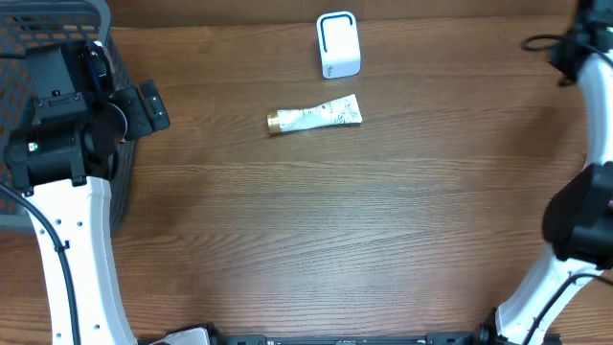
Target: Scan the item barcode
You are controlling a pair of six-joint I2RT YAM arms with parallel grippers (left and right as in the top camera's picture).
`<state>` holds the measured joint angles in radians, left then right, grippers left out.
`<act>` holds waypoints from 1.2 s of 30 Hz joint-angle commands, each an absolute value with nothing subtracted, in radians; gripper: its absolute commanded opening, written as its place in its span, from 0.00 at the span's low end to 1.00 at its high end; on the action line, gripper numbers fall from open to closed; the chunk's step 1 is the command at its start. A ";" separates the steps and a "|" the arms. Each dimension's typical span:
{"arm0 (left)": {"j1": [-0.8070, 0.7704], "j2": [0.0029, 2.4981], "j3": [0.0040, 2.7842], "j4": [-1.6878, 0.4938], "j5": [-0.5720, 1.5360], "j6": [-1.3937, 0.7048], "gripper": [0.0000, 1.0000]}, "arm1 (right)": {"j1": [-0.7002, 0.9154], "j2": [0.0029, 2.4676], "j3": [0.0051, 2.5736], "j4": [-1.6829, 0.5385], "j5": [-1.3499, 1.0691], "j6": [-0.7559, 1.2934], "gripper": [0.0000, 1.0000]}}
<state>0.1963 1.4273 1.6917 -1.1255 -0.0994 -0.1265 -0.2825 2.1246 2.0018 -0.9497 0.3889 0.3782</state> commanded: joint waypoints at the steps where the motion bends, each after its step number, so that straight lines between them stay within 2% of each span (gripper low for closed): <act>1: 0.196 1.425 1.708 -1.122 -0.107 -0.112 1.00 | -0.369 2.204 1.996 -0.945 0.273 0.397 0.04; 7: 0.196 1.425 1.708 -1.122 -0.107 -0.112 1.00 | -0.490 2.313 1.996 -0.989 0.207 0.397 0.04; 8: 0.196 1.425 1.708 -1.122 -0.108 -0.112 1.00 | -0.506 2.316 1.996 -0.999 0.205 0.398 0.12; 9: 0.196 1.425 1.708 -1.122 -0.108 -0.112 1.00 | -0.513 2.317 1.996 -1.003 0.204 0.397 0.30; 10: 0.196 1.425 1.708 -1.122 -0.107 -0.112 1.00 | -0.522 2.316 1.996 -1.009 0.198 0.396 0.64; 11: 0.196 1.425 1.708 -1.122 -0.108 -0.112 1.00 | -0.530 2.312 1.997 -1.012 0.192 0.391 0.82; 12: 0.196 1.425 1.708 -1.122 -0.107 -0.112 1.00 | -0.537 2.309 1.998 -1.022 0.184 0.379 0.94; 13: 0.196 1.425 1.708 -1.122 -0.107 -0.112 1.00 | -0.540 2.307 2.000 -1.028 0.173 0.364 1.00; 16: 0.196 1.425 1.708 -1.122 -0.107 -0.112 1.00 | -0.544 2.292 2.024 -1.052 0.123 0.359 1.00; 22: 0.196 1.425 1.708 -1.122 -0.107 -0.112 1.00 | -0.508 2.156 2.236 -1.122 -0.180 0.360 1.00; 27: 0.196 1.425 1.708 -1.122 -0.107 -0.112 1.00 | -0.351 2.015 2.420 -1.234 -0.178 0.360 1.00; 30: 0.196 1.425 1.708 -1.122 -0.107 -0.112 1.00 | -0.223 1.959 2.427 -1.266 -0.186 0.360 1.00; 36: 0.196 1.425 1.708 -1.122 -0.107 -0.112 1.00 | 0.110 1.966 2.396 -1.382 -0.361 0.361 1.00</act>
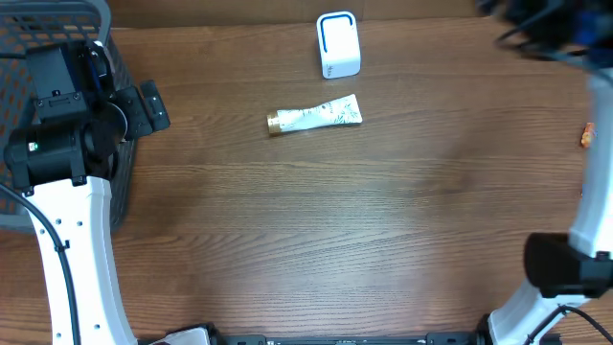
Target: Scan the item barcode
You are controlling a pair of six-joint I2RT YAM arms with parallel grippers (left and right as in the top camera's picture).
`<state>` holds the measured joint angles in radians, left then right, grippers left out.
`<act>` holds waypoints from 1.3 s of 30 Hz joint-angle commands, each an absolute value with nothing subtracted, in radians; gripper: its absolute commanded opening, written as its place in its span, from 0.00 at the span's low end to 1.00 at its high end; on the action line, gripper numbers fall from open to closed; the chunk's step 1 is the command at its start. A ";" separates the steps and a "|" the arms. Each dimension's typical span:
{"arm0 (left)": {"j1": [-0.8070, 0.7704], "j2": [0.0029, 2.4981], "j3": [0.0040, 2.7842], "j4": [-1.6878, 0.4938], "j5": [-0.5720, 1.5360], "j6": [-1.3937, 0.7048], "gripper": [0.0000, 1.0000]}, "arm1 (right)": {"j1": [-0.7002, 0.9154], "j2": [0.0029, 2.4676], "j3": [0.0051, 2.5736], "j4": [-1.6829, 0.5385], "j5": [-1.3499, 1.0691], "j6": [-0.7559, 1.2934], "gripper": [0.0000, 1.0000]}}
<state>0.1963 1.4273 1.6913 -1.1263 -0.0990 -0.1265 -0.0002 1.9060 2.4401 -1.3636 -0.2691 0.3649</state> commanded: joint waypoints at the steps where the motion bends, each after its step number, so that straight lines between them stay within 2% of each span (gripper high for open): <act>1: 0.196 1.425 1.708 -1.122 -0.107 -0.112 1.00 | 0.157 1.972 2.388 -1.378 -0.359 0.374 1.00; 3: 0.196 1.425 1.708 -1.122 -0.107 -0.112 1.00 | 0.228 1.989 2.382 -1.392 -0.352 0.445 1.00; 7: 0.196 1.425 1.708 -1.122 -0.107 -0.111 1.00 | 0.397 2.059 2.368 -1.414 -0.231 0.789 1.00; 11: 0.196 1.425 1.708 -1.122 -0.107 -0.111 1.00 | 0.519 2.180 2.368 -1.324 -0.199 0.999 1.00; 18: 0.196 1.425 1.708 -1.122 -0.107 -0.111 1.00 | 0.537 2.308 2.368 -1.289 -0.200 1.375 0.98; 25: 0.196 1.425 1.708 -1.122 -0.107 -0.112 1.00 | 0.540 2.415 2.368 -1.129 -0.264 1.481 0.98; 30: 0.196 1.425 1.708 -1.122 -0.107 -0.112 1.00 | 0.543 2.488 2.368 -1.104 -0.264 1.572 0.98; 39: 0.196 1.425 1.708 -1.122 -0.107 -0.112 1.00 | 0.543 2.598 2.368 -1.029 -0.262 1.599 0.95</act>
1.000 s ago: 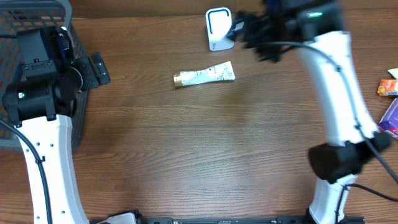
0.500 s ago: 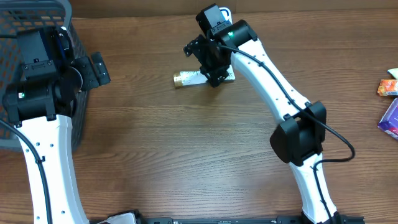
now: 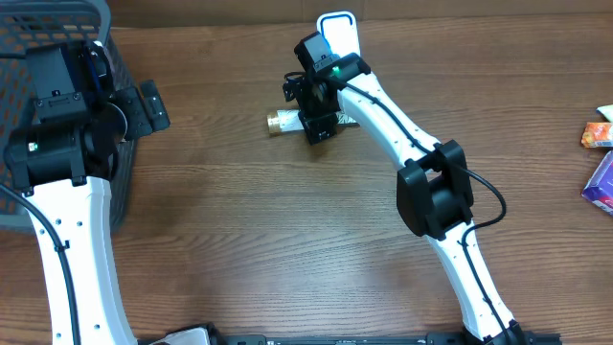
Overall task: Scan the item barcode
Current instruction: 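Reach the right gripper down over the white Pantene tube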
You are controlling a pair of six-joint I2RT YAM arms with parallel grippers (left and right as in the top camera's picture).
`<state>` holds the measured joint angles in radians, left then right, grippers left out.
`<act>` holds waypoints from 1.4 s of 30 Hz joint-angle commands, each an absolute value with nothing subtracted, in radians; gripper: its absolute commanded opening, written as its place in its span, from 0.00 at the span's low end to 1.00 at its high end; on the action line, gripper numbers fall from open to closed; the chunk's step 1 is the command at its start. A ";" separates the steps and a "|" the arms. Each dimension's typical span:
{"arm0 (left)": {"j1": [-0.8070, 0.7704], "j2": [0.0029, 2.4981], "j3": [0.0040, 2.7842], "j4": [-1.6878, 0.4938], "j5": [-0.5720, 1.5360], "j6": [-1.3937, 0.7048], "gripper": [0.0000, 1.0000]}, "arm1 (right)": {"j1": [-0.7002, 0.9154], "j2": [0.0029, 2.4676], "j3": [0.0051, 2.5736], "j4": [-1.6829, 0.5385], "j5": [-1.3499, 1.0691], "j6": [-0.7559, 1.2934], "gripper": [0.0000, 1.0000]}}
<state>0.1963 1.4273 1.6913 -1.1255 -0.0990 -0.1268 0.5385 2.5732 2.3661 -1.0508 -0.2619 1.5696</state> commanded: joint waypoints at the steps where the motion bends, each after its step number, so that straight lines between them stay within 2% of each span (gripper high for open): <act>1: 0.196 1.425 1.708 -1.122 -0.107 -0.112 1.00 | 0.543 2.608 2.368 -1.017 -0.259 1.599 0.93; 2: 0.196 1.425 1.708 -1.122 -0.108 -0.112 1.00 | 0.543 2.611 2.368 -1.014 -0.254 1.599 0.90; 4: 0.196 1.425 1.708 -1.122 -0.107 -0.112 1.00 | 0.543 2.619 2.368 -1.016 -0.219 1.598 0.77; 7: 0.196 1.425 1.708 -1.122 -0.107 -0.112 1.00 | 0.543 2.619 2.368 -1.026 -0.179 1.596 0.64; 9: 0.196 1.425 1.708 -1.122 -0.108 -0.112 1.00 | 0.543 2.619 2.368 -1.026 -0.177 1.569 0.61; 12: 0.196 1.425 1.708 -1.122 -0.107 -0.112 1.00 | 0.543 2.618 2.370 -1.027 -0.205 1.472 0.48; 15: 0.196 1.425 1.708 -1.122 -0.107 -0.112 1.00 | 0.543 2.617 2.370 -1.026 -0.247 1.398 0.39; 21: 0.196 1.425 1.708 -1.122 -0.107 -0.112 1.00 | 0.542 2.600 2.371 -1.046 -0.355 1.167 0.27; 29: 0.196 1.425 1.708 -1.122 -0.107 -0.112 1.00 | 0.521 2.506 2.371 -1.225 -0.509 0.870 0.27; 32: 0.196 1.425 1.708 -1.122 -0.107 -0.112 1.00 | 0.508 2.455 2.371 -1.362 -0.572 0.724 0.27; 34: 0.196 1.425 1.708 -1.122 -0.107 -0.112 1.00 | 0.483 2.410 2.371 -1.590 -0.648 0.530 0.28; 36: 0.196 1.425 1.708 -1.122 -0.108 -0.112 1.00 | 0.472 2.407 2.370 -1.695 -0.637 0.458 0.28; 37: 0.196 1.425 1.708 -1.122 -0.107 -0.112 1.00 | 0.467 2.405 2.351 -1.695 -0.628 0.356 0.38; 38: 0.196 1.425 1.708 -1.122 -0.107 -0.112 1.00 | 0.468 2.405 2.343 -1.695 -0.603 0.352 0.44; 40: 0.196 1.425 1.708 -1.122 -0.107 -0.112 1.00 | 0.468 2.405 2.325 -1.694 -0.552 0.348 0.65; 42: 0.196 1.425 1.708 -1.122 -0.107 -0.112 1.00 | 0.469 2.405 2.323 -1.689 -0.455 0.348 0.73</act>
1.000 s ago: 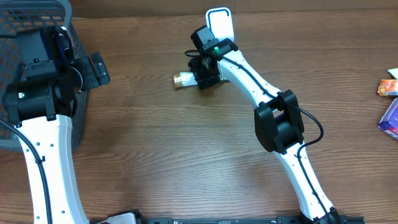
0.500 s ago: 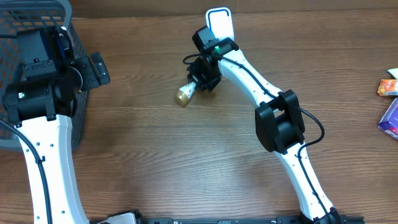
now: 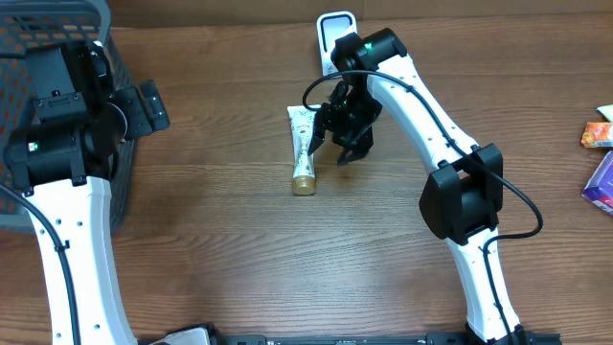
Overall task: Scan the item barcode
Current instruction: 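Reach the right gripper down over the white Pantene tube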
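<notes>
The item is a white printed tube [image 3: 302,144] with a gold cap [image 3: 304,184]. It lies on the wooden table [image 3: 239,249], lengthwise toward the front with the cap nearest me. My right gripper [image 3: 333,147] hovers just right of it, fingers spread, and the left fingertip [image 3: 314,142] is against the tube's side. The white scanner with a blue outline [image 3: 329,24] stands at the back, partly covered by the right arm. My left gripper [image 3: 153,105] rests far to the left beside the basket; its jaws cannot be made out.
A dark mesh basket [image 3: 57,19] fills the back left corner behind the left arm. An orange packet [image 3: 602,135] and a purple box [image 3: 603,182] lie at the right edge. The right arm [image 3: 431,125] arches across the back right.
The tube has turned from lying crosswise to pointing toward the front, cap nearest me, and sits slightly lower. My right gripper moved from on top of it to its right side. The left arm stayed put.
The tube first lay crosswise in front of the scanner, cap to the left, with the right arm off at the right edge. Later the right gripper was down over the tube. Now the tube is turned a quarter and the gripper stands open beside it.
</notes>
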You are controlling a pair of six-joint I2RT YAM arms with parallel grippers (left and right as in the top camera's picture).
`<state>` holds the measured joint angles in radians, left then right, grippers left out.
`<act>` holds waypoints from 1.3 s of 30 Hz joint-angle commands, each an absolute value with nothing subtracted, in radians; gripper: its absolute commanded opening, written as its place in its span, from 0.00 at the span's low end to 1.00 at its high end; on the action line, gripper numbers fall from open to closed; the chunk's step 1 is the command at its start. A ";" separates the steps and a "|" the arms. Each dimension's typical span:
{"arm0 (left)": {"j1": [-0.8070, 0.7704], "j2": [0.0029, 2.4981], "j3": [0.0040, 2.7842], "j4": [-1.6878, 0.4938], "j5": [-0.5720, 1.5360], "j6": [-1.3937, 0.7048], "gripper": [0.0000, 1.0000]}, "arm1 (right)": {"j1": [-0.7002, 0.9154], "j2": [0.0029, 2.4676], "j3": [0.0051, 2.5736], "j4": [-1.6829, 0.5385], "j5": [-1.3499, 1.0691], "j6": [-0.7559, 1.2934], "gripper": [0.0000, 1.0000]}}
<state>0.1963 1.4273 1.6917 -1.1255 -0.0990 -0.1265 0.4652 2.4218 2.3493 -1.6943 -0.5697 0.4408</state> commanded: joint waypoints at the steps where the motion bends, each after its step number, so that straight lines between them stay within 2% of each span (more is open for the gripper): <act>1: 0.196 1.425 1.708 -1.122 -0.107 -0.112 1.00 | 0.472 2.405 2.323 -1.684 -0.405 0.355 0.77; 4: 0.196 1.425 1.708 -1.122 -0.107 -0.111 1.00 | 0.489 2.405 2.323 -1.638 -0.265 0.354 0.88; 6: 0.196 1.425 1.708 -1.122 -0.107 -0.112 1.00 | 0.508 2.405 2.323 -1.578 -0.176 0.355 1.00; 18: 0.196 1.425 1.708 -1.122 -0.107 -0.112 1.00 | 0.609 2.445 2.303 -1.393 -0.208 0.393 1.00; 29: 0.196 1.425 1.708 -1.122 -0.107 -0.112 1.00 | 0.667 2.516 2.303 -1.296 0.006 0.424 1.00; 37: 0.196 1.425 1.708 -1.122 -0.107 -0.111 1.00 | 0.647 2.553 2.303 -1.208 0.033 0.430 0.67; 39: 0.196 1.425 1.708 -1.122 -0.108 -0.112 1.00 | 0.647 2.553 2.303 -1.199 0.032 0.446 0.56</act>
